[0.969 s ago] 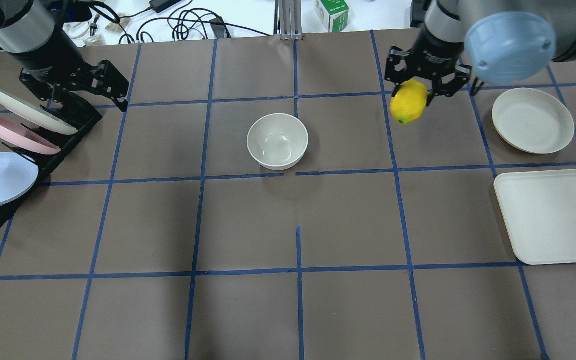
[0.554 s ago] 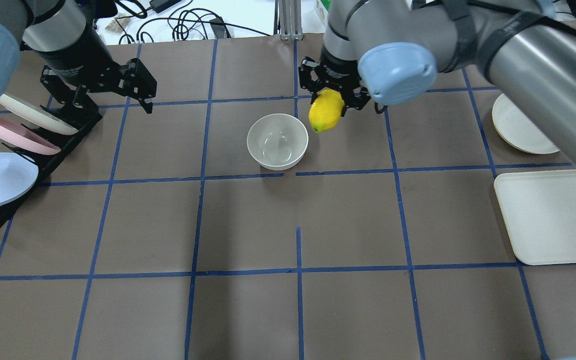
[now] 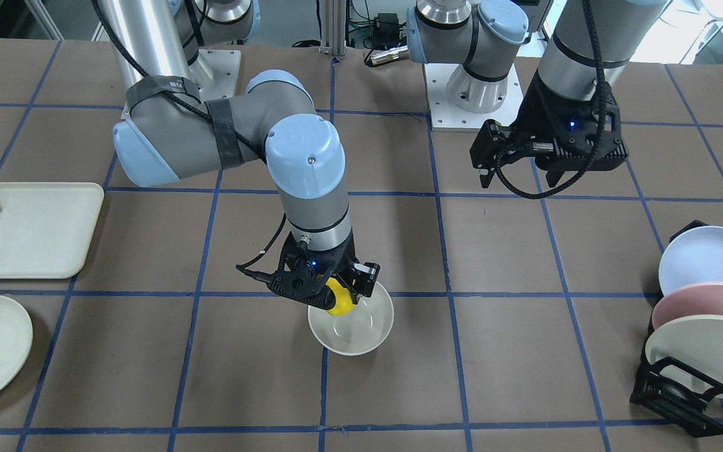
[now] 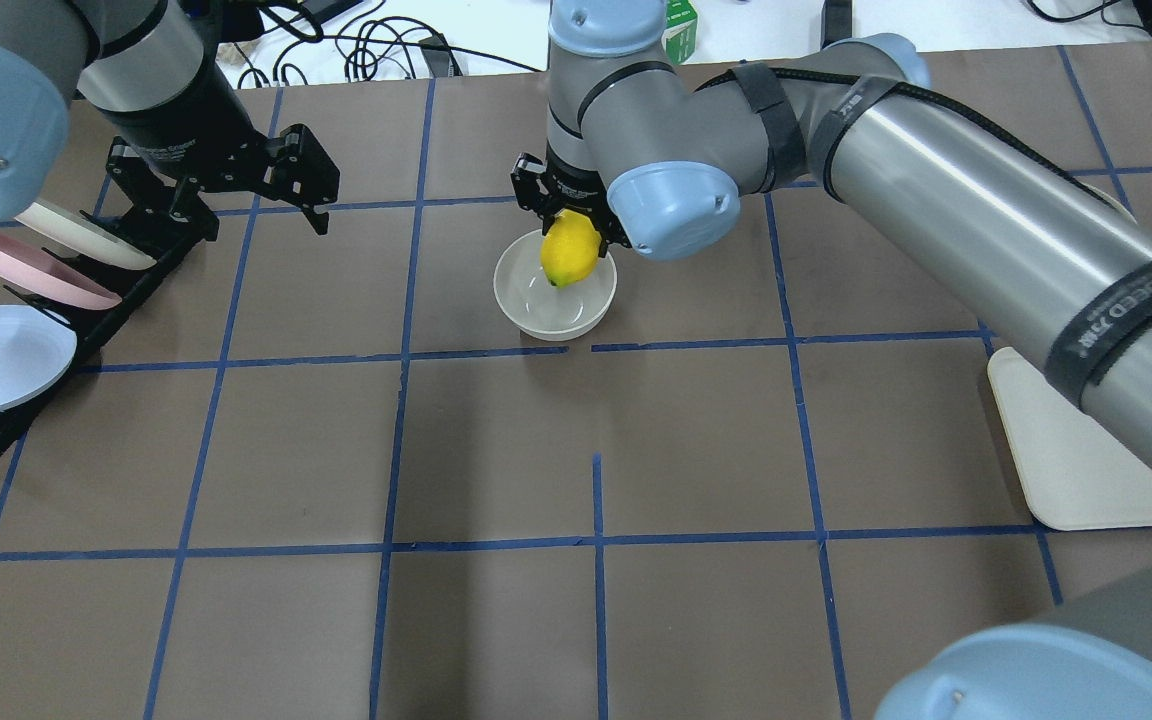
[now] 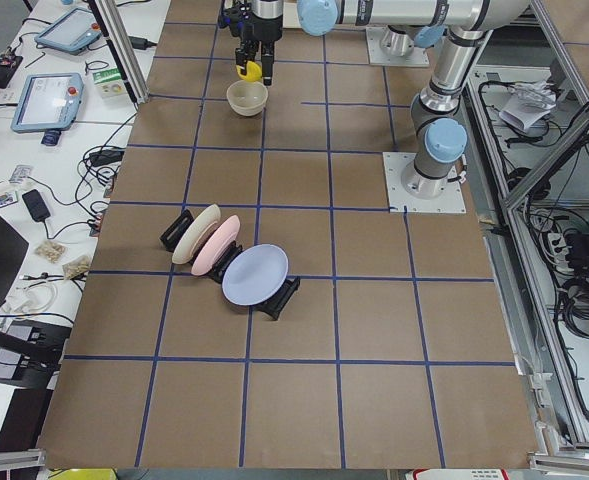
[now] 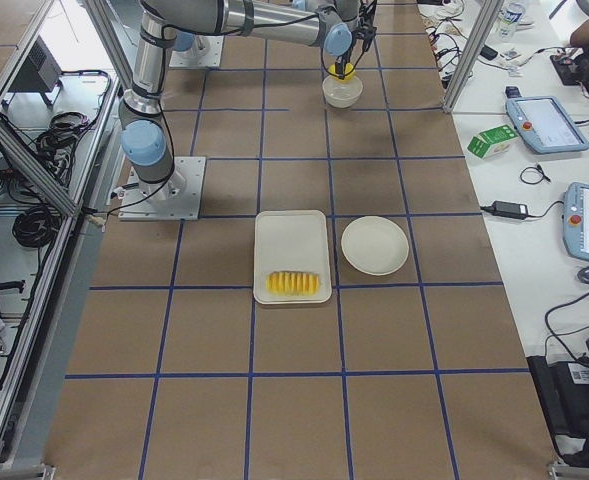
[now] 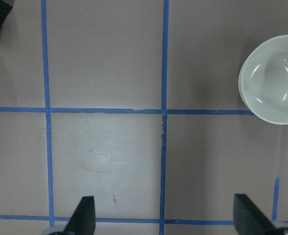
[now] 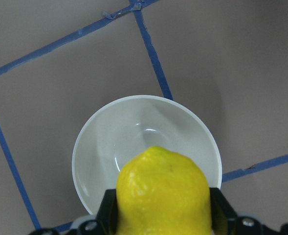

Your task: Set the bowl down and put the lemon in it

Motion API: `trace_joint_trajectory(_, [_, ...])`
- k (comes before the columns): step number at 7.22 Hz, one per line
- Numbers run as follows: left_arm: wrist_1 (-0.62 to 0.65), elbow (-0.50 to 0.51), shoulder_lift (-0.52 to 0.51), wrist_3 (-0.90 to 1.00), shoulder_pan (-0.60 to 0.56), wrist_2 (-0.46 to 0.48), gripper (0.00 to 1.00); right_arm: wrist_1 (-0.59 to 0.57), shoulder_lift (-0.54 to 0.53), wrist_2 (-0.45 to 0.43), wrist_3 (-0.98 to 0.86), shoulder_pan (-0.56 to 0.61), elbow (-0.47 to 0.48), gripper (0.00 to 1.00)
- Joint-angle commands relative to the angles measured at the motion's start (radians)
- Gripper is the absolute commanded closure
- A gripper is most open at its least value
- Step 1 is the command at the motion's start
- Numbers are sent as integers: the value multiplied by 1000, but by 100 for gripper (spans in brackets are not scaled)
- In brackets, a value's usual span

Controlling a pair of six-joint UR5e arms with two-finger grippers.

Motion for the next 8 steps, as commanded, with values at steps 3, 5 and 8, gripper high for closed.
trace_joint_trajectory(3, [39, -15, 21, 13, -1, -5, 0, -110, 98, 1, -58, 1, 0, 74])
trace_joint_trajectory(5, [-10, -6, 18, 12, -2, -8, 0, -104, 92, -17, -104, -2, 7, 0])
trace_joint_trajectory(8, [-29, -3, 19, 10, 4, -7, 0, -41, 15, -5, -119, -20, 0, 0])
